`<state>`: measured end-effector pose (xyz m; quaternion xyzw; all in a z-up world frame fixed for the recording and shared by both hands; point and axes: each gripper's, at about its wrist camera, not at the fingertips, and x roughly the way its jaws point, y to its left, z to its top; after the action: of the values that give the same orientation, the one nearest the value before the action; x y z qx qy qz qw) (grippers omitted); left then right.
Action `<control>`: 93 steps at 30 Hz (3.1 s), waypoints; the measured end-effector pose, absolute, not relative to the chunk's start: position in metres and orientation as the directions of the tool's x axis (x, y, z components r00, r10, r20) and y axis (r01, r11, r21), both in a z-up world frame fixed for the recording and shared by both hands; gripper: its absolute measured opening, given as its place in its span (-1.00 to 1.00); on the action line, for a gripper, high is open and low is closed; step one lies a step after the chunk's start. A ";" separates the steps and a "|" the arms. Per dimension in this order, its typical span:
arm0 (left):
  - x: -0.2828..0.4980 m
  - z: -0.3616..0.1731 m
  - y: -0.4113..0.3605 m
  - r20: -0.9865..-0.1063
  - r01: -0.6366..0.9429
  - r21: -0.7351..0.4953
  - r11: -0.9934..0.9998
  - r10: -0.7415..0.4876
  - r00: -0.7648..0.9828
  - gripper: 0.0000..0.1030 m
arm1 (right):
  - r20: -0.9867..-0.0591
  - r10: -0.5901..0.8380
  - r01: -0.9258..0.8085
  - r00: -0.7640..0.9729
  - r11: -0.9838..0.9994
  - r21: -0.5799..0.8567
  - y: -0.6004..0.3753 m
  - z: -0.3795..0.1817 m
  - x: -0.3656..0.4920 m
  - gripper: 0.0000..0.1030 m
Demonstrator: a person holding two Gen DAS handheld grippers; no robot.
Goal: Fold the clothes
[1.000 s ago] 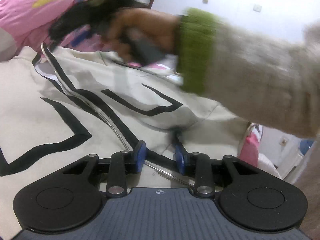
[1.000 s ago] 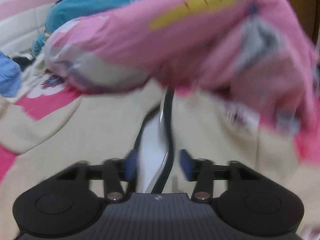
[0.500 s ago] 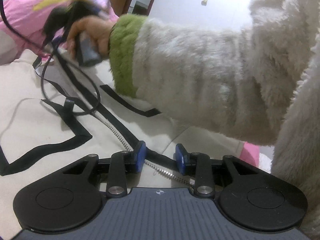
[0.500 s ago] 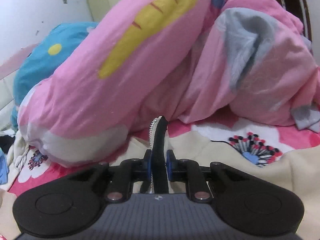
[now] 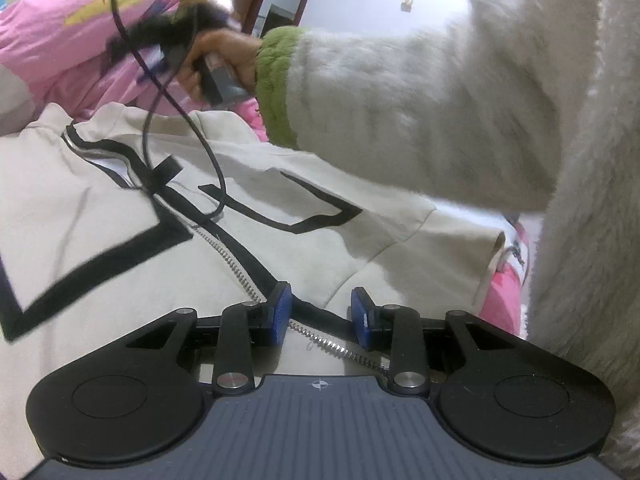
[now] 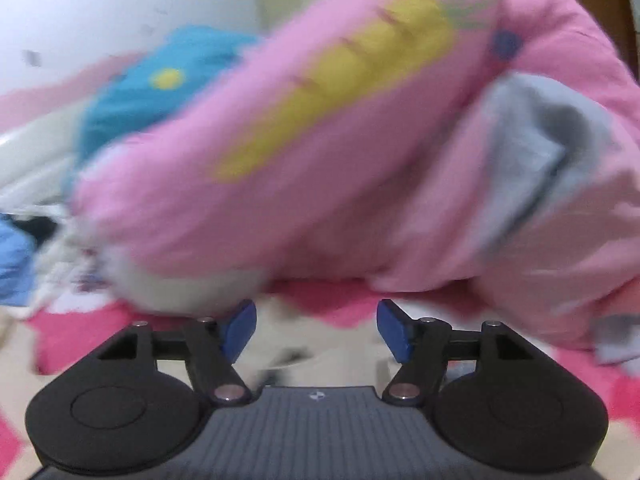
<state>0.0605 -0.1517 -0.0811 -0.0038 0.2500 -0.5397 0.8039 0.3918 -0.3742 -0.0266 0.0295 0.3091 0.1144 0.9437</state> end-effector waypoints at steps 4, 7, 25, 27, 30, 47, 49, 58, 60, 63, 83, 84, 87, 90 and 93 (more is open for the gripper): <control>0.059 -0.080 -0.146 -0.394 0.867 -0.283 0.410 -0.874 0.285 -0.35 | -0.716 0.156 -0.139 0.680 0.987 0.084 -0.391 -0.065 0.441 0.35; 0.061 -0.079 -0.144 -0.390 0.866 -0.293 0.405 -0.877 0.279 -0.34 | -0.738 0.203 -0.133 0.644 0.979 0.153 -0.398 -0.078 0.459 0.35; 0.058 -0.077 -0.141 -0.391 0.862 -0.278 0.423 -0.870 0.300 -0.34 | -0.517 0.079 -0.079 0.852 0.997 0.021 -0.345 -0.077 0.400 -0.64; 0.059 -0.077 -0.140 -0.391 0.860 -0.281 0.426 -0.869 0.303 -0.34 | -0.521 0.052 -0.061 0.852 0.998 -0.001 -0.343 -0.087 0.403 -0.64; 0.059 -0.077 -0.140 -0.391 0.859 -0.285 0.426 -0.869 0.302 -0.34 | -0.526 0.011 -0.035 0.850 0.999 -0.034 -0.340 -0.101 0.407 -0.59; 0.015 -0.036 -0.112 -0.273 0.911 -0.293 0.290 -0.939 0.211 0.12 | -0.363 0.124 0.002 0.924 0.945 0.328 -0.365 0.041 0.236 0.24; 0.001 -0.030 -0.105 -0.287 0.909 -0.277 0.310 -0.930 0.230 0.13 | -0.331 0.142 -0.021 0.933 0.939 0.343 -0.365 0.064 0.201 0.25; -0.022 -0.027 -0.088 -0.399 0.836 -0.144 0.530 -0.804 0.441 0.17 | -0.163 0.142 -0.069 0.976 0.920 0.385 -0.360 0.088 0.067 0.32; -0.013 -0.031 -0.088 -0.422 0.809 -0.129 0.574 -0.769 0.479 0.18 | -0.130 0.164 -0.083 0.978 0.874 0.478 -0.370 0.077 0.051 0.32; 0.002 -0.034 -0.093 -0.462 0.774 -0.102 0.625 -0.718 0.520 0.17 | -0.110 0.142 -0.048 0.984 0.798 0.600 -0.389 0.056 0.035 0.32; 0.070 -0.028 -0.095 -0.695 0.589 -0.115 0.800 -0.489 0.528 0.17 | -0.509 0.294 -0.176 0.809 0.948 0.266 -0.340 0.025 0.025 -0.34; 0.072 -0.033 -0.095 -0.710 0.580 -0.119 0.806 -0.478 0.518 0.17 | -0.523 0.303 -0.196 0.797 0.948 0.251 -0.332 0.021 0.034 -0.36; 0.070 -0.041 -0.089 -0.713 0.576 -0.109 0.810 -0.467 0.523 0.17 | -0.543 0.319 -0.244 0.777 0.947 0.207 -0.310 0.013 0.058 -0.44; 0.068 -0.044 -0.083 -0.704 0.582 -0.101 0.807 -0.471 0.531 0.17 | -0.565 0.332 -0.292 0.755 0.942 0.164 -0.289 0.004 0.082 -0.45; 0.069 -0.043 -0.079 -0.692 0.588 -0.098 0.803 -0.480 0.540 0.17 | -0.587 0.346 -0.363 0.732 0.927 0.094 -0.264 -0.002 0.099 -0.45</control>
<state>0.0693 -0.0792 -0.0431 0.0730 0.3701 -0.3052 0.8744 0.0990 -0.2639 -0.0015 -0.0134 0.3125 0.1903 0.9306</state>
